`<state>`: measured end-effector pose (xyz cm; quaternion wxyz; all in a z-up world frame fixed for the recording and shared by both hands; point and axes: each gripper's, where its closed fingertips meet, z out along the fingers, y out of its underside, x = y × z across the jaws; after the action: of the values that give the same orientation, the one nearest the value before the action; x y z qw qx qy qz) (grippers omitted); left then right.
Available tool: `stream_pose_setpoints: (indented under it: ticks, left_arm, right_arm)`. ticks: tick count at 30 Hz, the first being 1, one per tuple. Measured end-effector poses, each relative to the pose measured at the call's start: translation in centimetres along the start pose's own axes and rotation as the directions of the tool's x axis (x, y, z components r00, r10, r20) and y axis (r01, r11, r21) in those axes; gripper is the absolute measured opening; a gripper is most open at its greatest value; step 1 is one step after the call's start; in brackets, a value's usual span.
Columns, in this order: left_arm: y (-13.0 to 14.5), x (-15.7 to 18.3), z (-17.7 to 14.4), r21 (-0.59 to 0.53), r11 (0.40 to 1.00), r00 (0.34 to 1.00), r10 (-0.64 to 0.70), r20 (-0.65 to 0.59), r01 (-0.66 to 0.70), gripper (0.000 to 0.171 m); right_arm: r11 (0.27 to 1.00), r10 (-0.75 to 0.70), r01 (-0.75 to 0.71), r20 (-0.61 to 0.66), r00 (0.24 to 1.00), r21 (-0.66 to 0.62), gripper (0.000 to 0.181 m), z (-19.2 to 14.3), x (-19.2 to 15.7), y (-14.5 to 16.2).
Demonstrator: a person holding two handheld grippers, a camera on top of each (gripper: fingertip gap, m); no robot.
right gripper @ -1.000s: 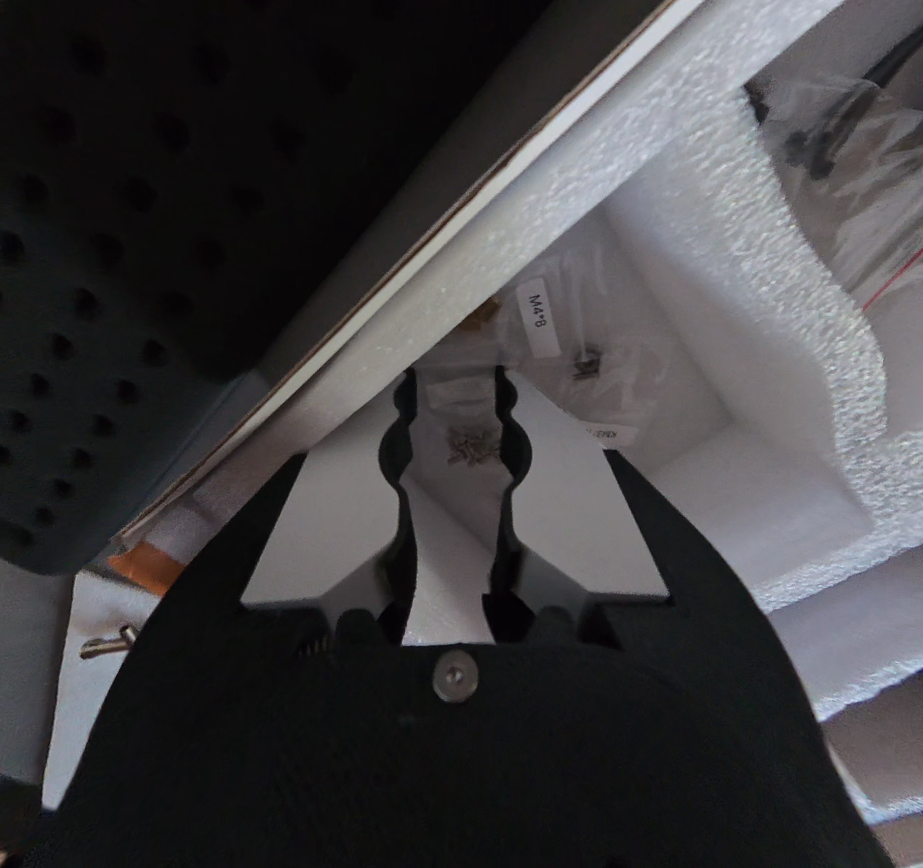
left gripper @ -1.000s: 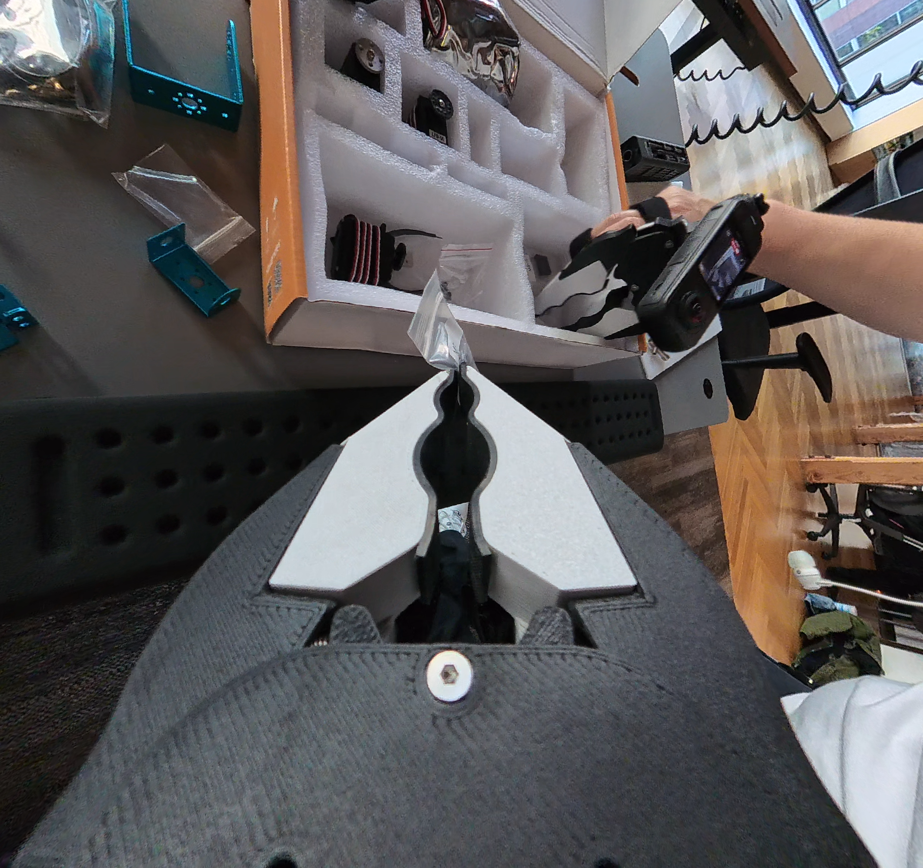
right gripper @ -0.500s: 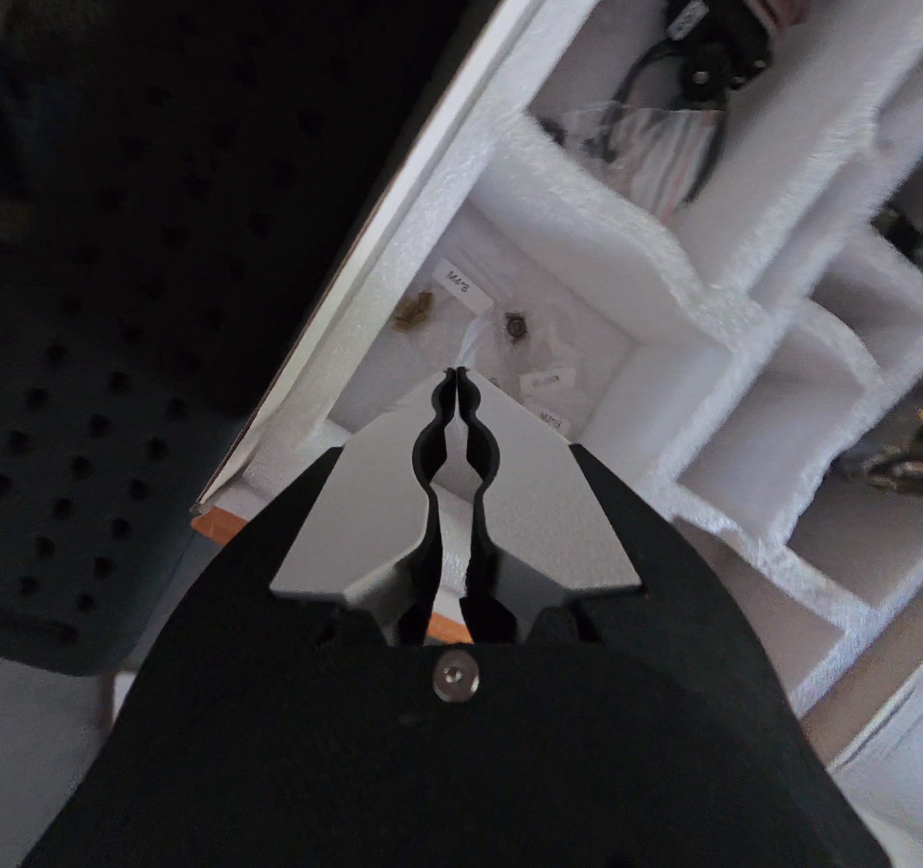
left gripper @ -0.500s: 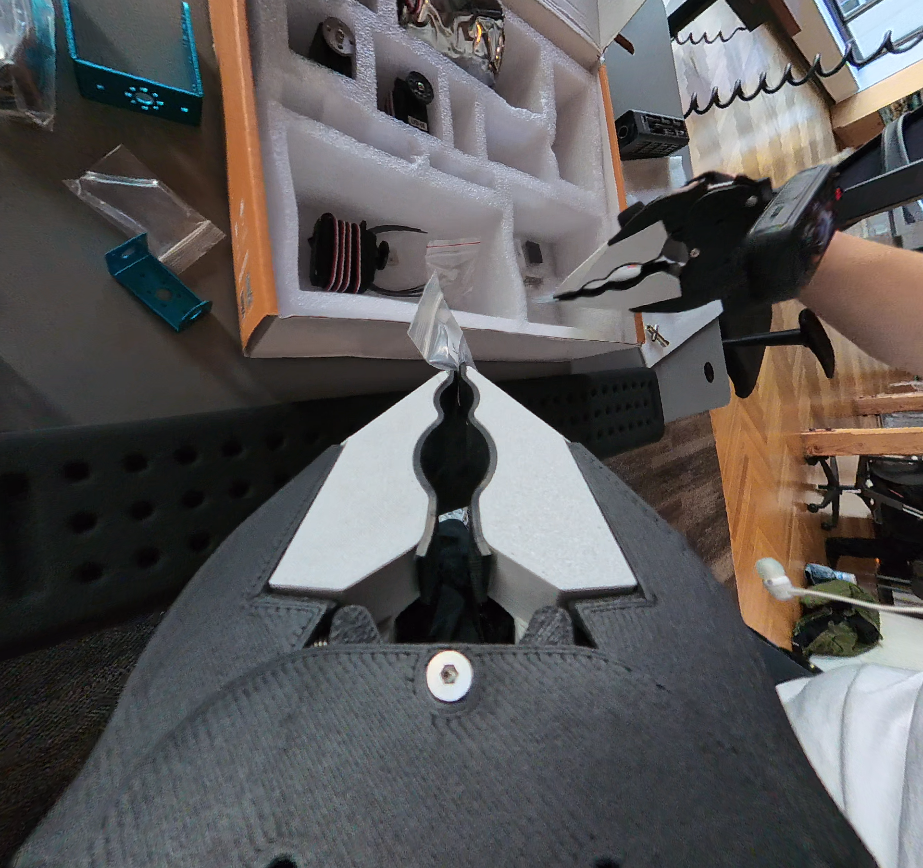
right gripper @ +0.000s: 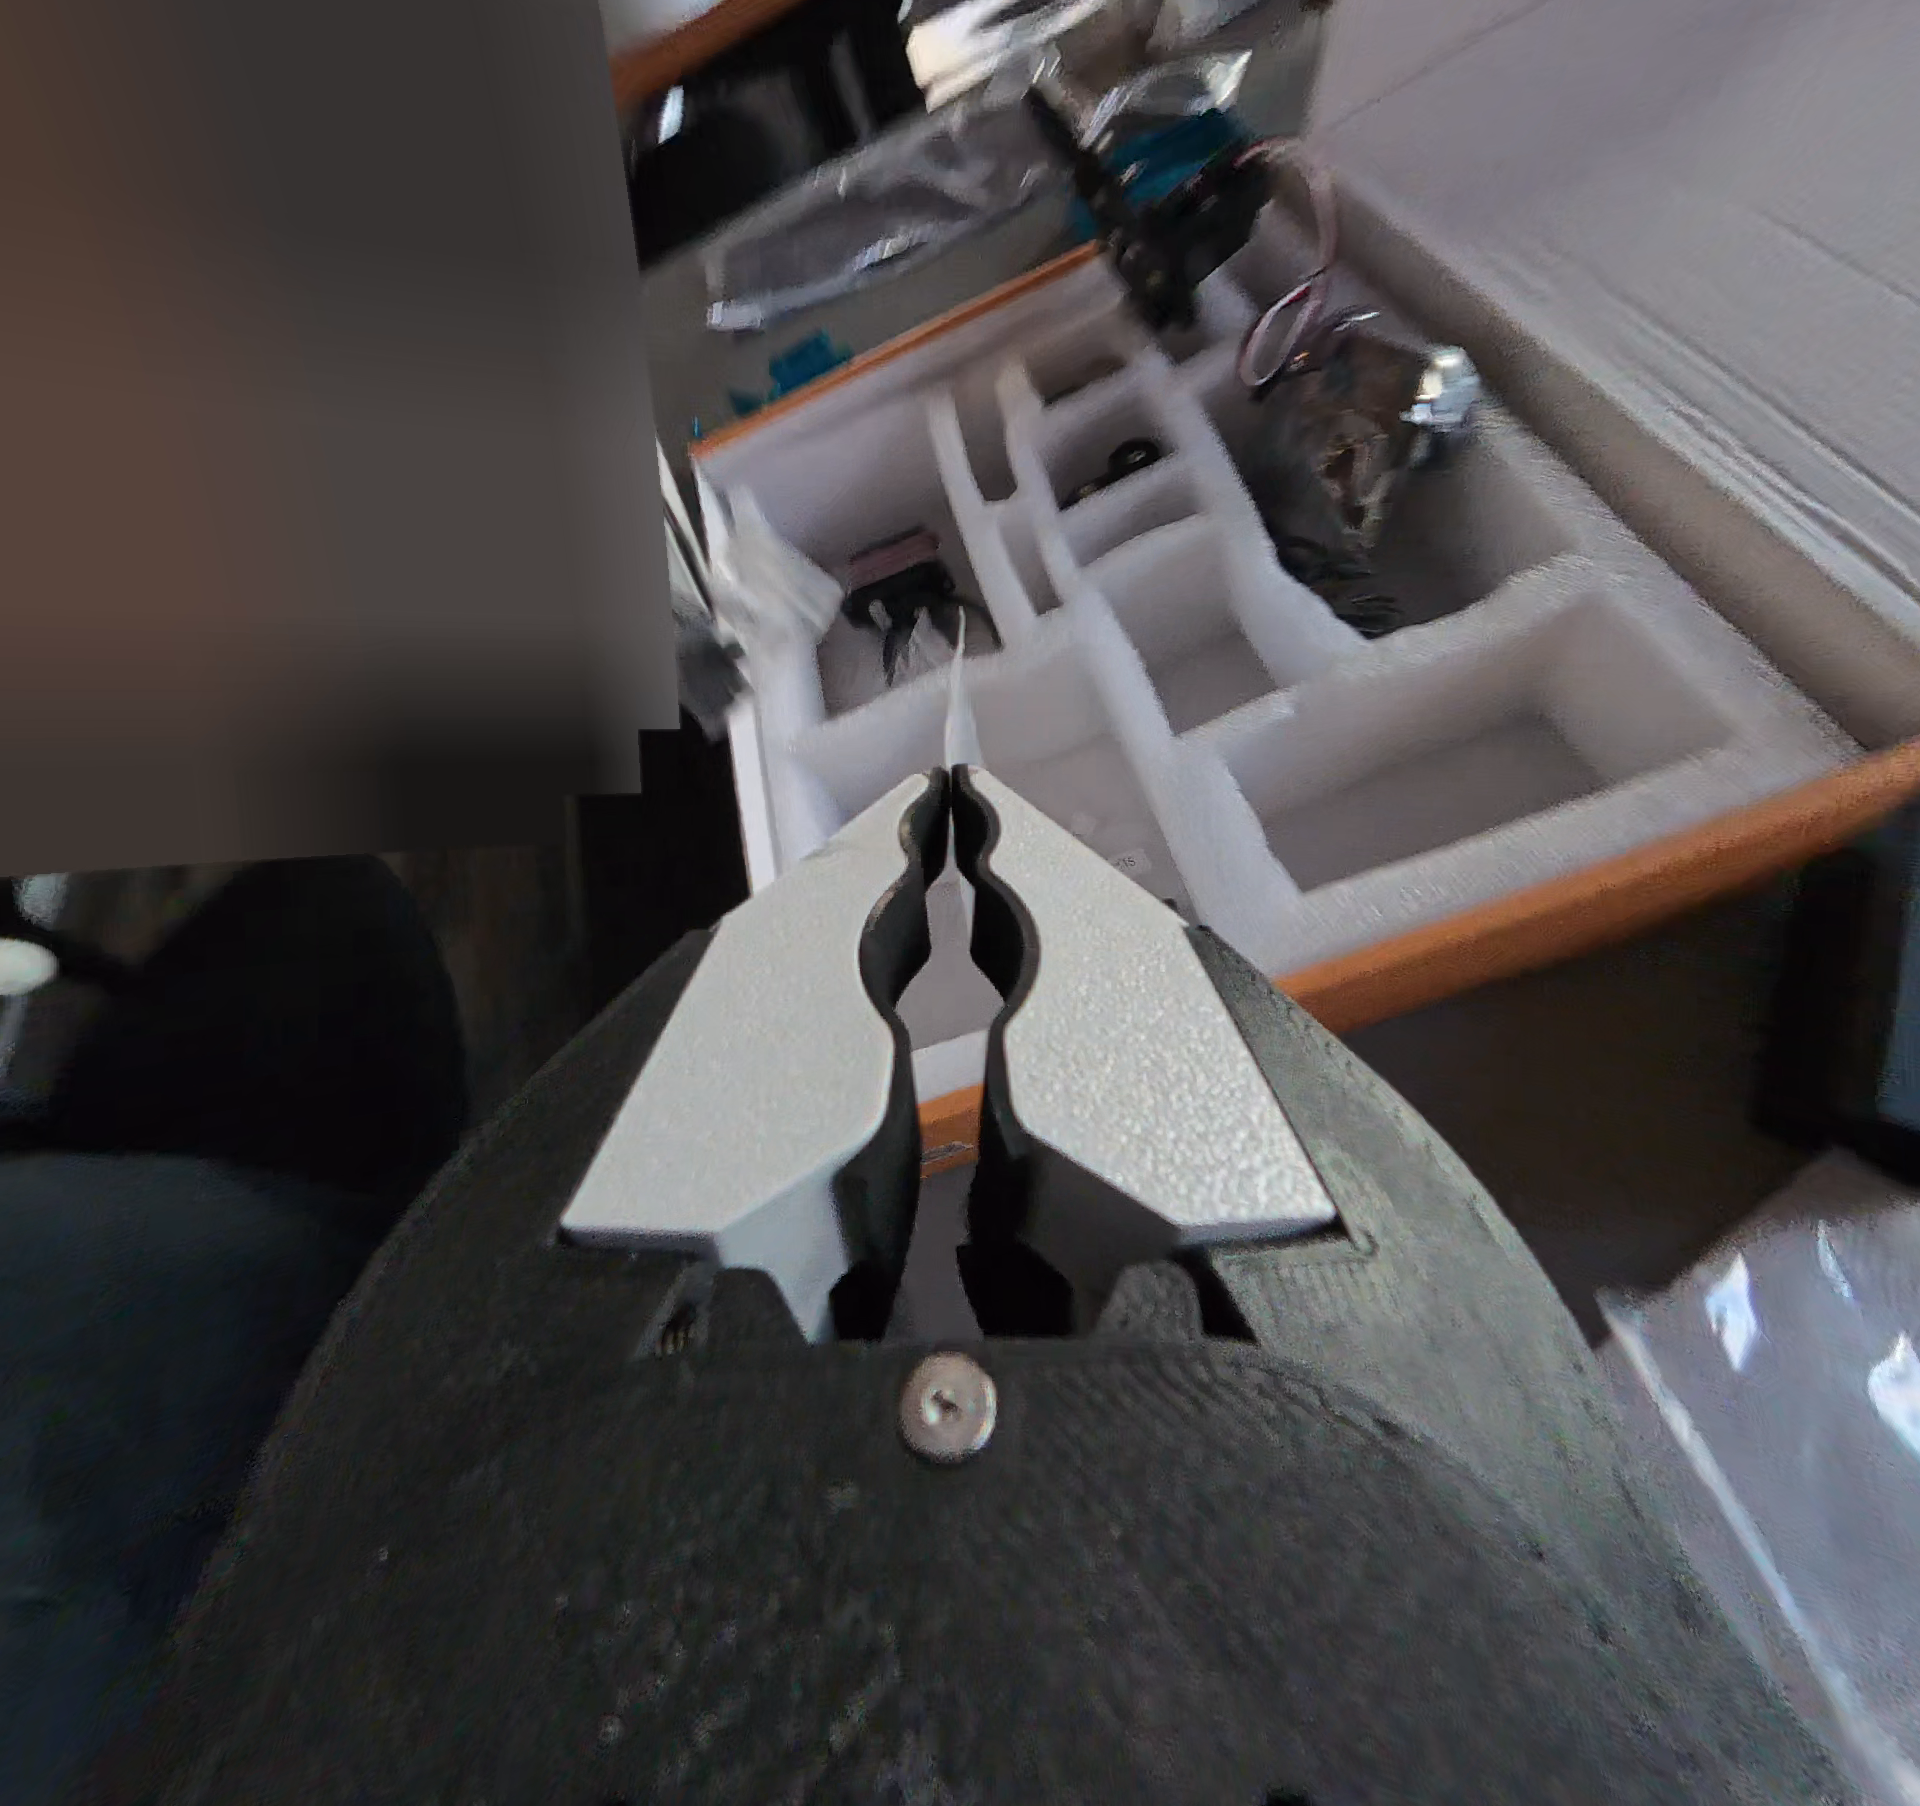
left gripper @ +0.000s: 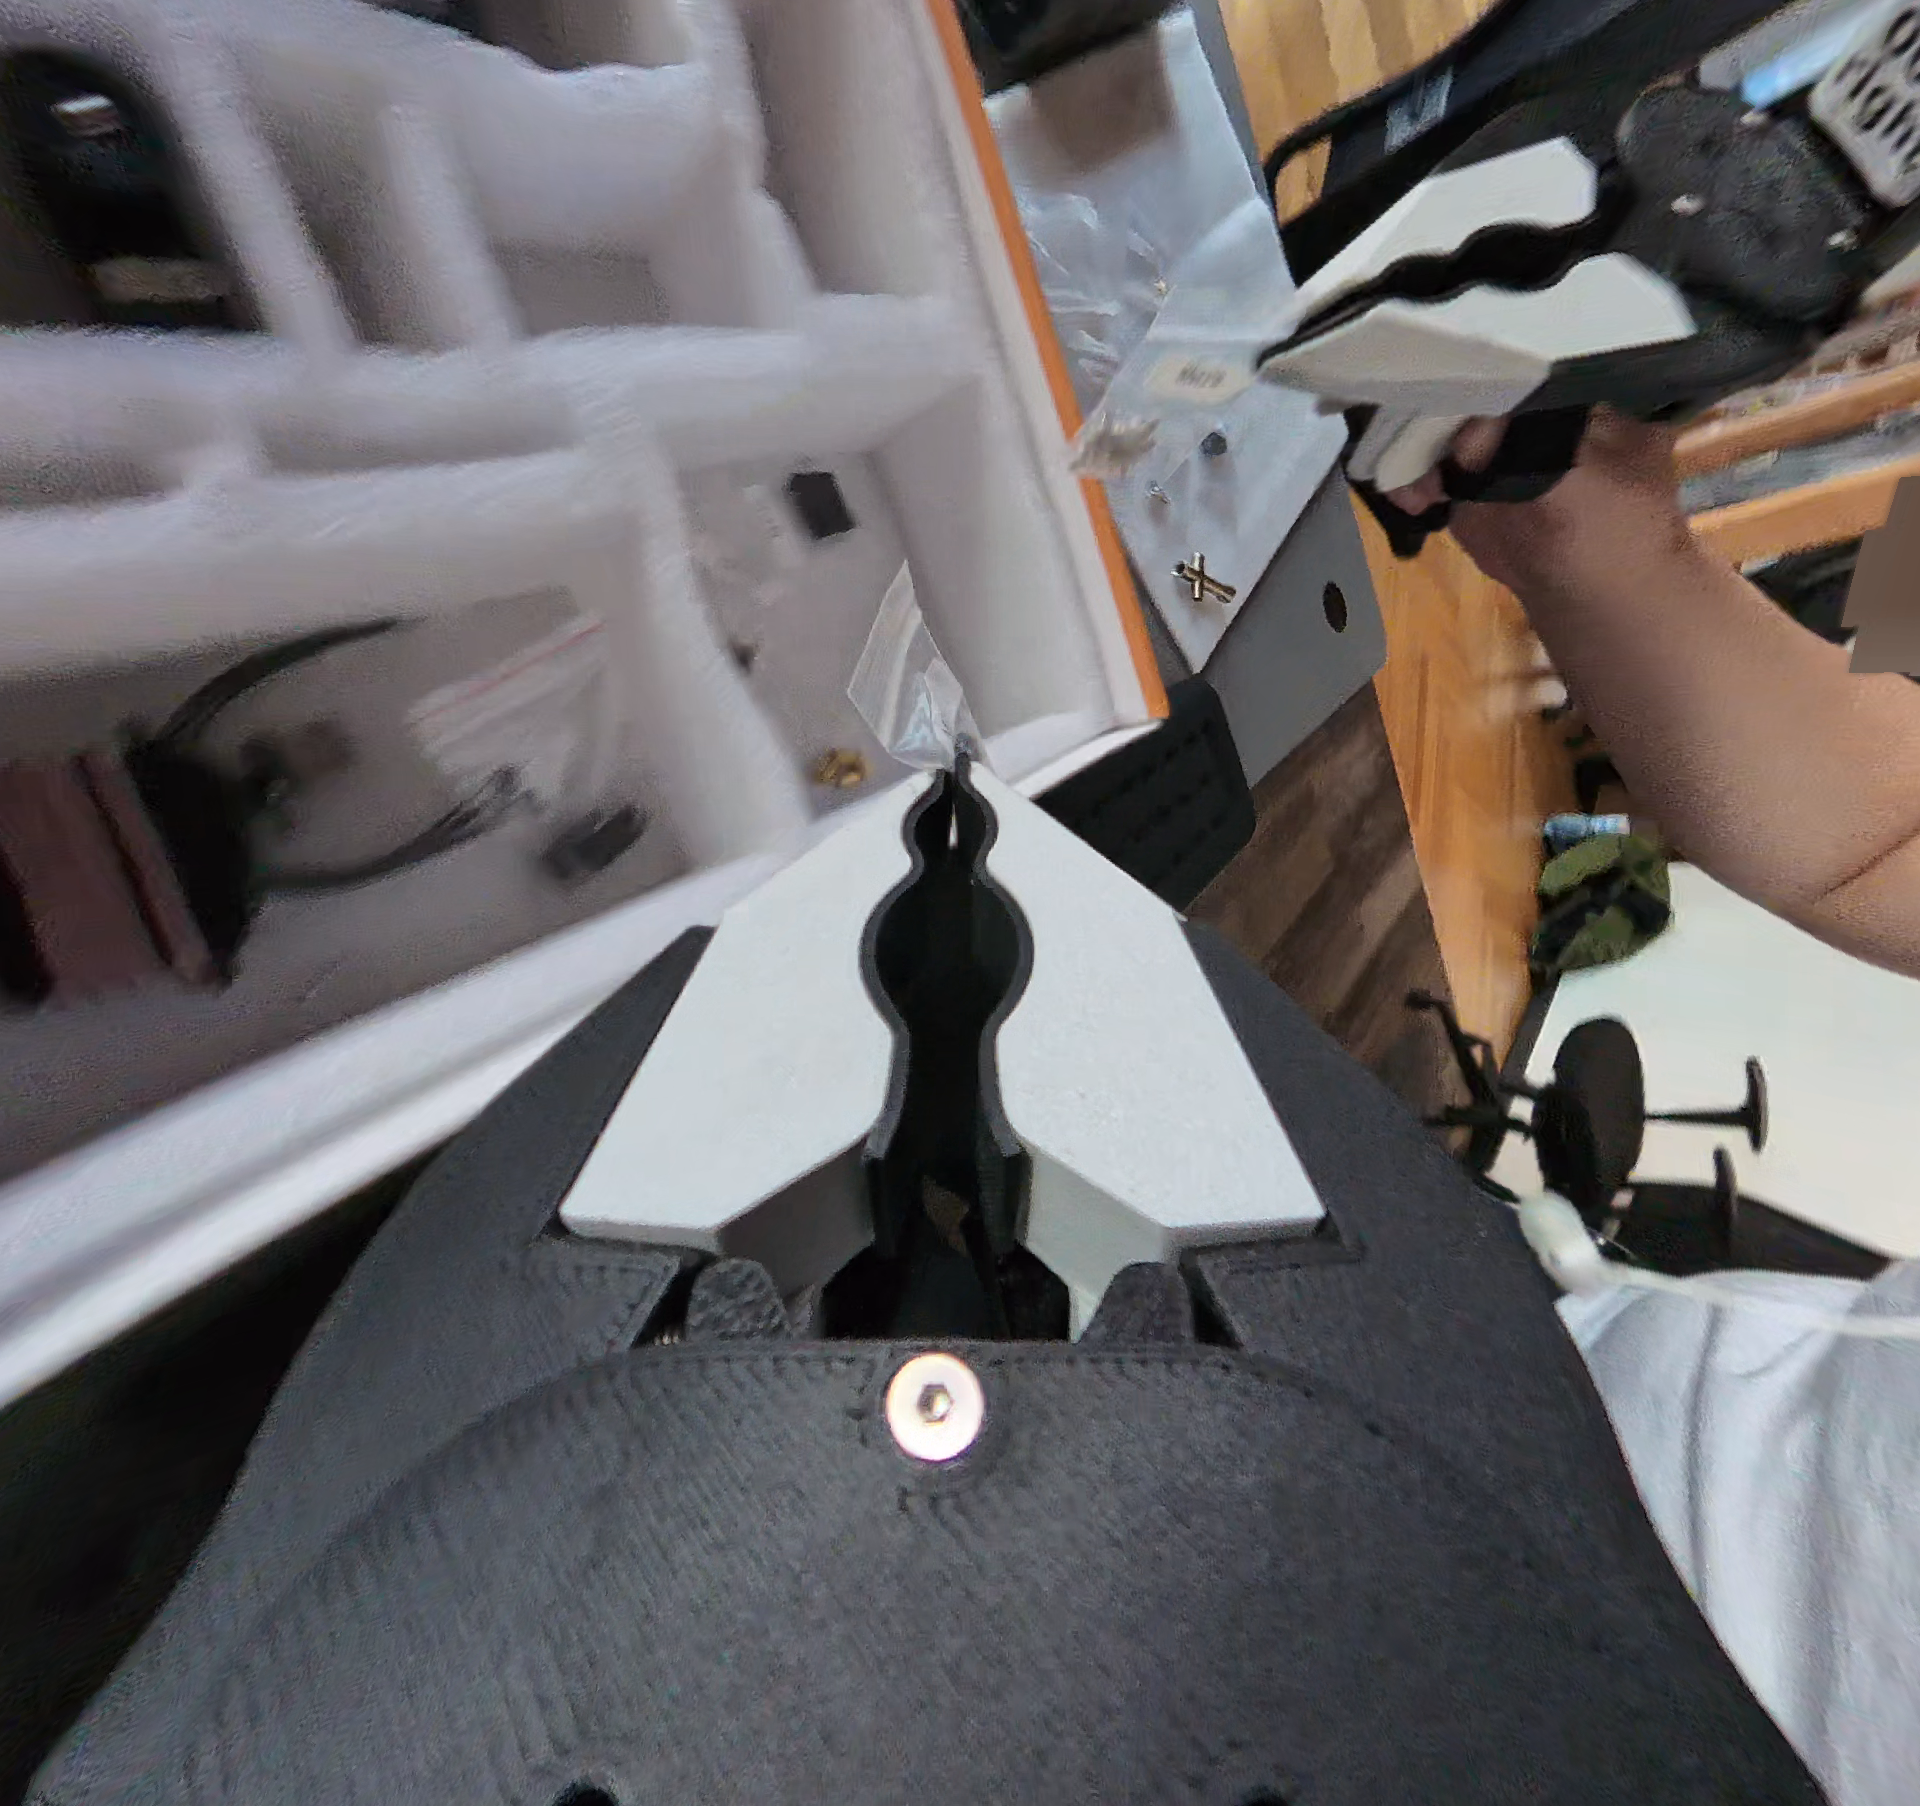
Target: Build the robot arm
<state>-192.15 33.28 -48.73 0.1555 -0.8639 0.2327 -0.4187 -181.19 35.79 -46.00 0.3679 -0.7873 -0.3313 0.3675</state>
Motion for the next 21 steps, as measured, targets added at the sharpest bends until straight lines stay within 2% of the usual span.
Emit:
stream_pose_setpoints:
  ticks: [3, 7, 12, 13, 14, 15, 18, 20, 21]
  left_arm:
    - [-0.9, 1.1, 4.7, -0.089, 0.995, 0.999, 0.04, -0.006, -0.04, 0.0]
    - [-0.1, 0.3, 10.1, -0.25, 0.966, 0.994, 0.088, 0.062, -0.069, 0.0]
    - [2.5, -1.6, 13.7, -0.428, 0.904, 0.986, 0.049, 0.156, 0.023, 0.0]
    - [2.6, -2.0, 13.8, -0.436, 0.899, 0.983, 0.045, 0.179, 0.038, 0.007]
    - [2.4, -2.2, 13.7, -0.43, 0.902, 0.978, 0.048, 0.202, 0.044, 0.018]
    - [2.0, -2.0, 13.4, -0.417, 0.908, 0.975, 0.054, 0.217, 0.042, 0.021]
    - [0.2, 0.3, 11.4, -0.357, 0.934, 0.971, 0.07, 0.227, 0.016, 0.02]
    - [-2.5, 4.3, 10.7, -0.255, 0.965, 0.986, 0.104, 0.128, -0.069, 0.015]
    - [-4.3, 7.3, 10.7, -0.171, 0.977, 0.991, 0.131, 0.022, -0.126, 0.014]
  right_arm:
    - [0.99, 0.1, -0.093, -0.062, 0.993, 0.109, 0.0, -4.1, 1.3, -0.4]
    - [0.971, 0.18, -0.157, -0.117, 0.977, 0.181, 0.0, -8.4, 2.3, 0.7]
    - [0.948, 0.258, -0.234, -0.09, 0.962, 0.218, 0.0, -11.5, 2.3, 2.3]
    - [0.939, 0.279, -0.255, -0.076, 0.957, 0.231, 0.0, -12.0, 2.3, 2.6]
    - [0.928, 0.305, -0.282, -0.059, 0.951, 0.244, 0.0, -12.6, 2.3, 2.8]
    - [0.914, 0.335, -0.315, -0.039, 0.941, 0.255, 0.0, -13.1, 2.3, 3.1]
    - [0.87, 0.41, -0.398, 0.018, 0.912, 0.292, 0.0, -15.1, 2.2, 3.4]
    - [0.853, 0.425, -0.413, 0.033, 0.904, 0.318, 0.0, -16.4, 1.8, 3.1]
    - [0.852, 0.422, -0.41, 0.036, 0.906, 0.325, 0.0, -17.0, 1.3, 2.7]
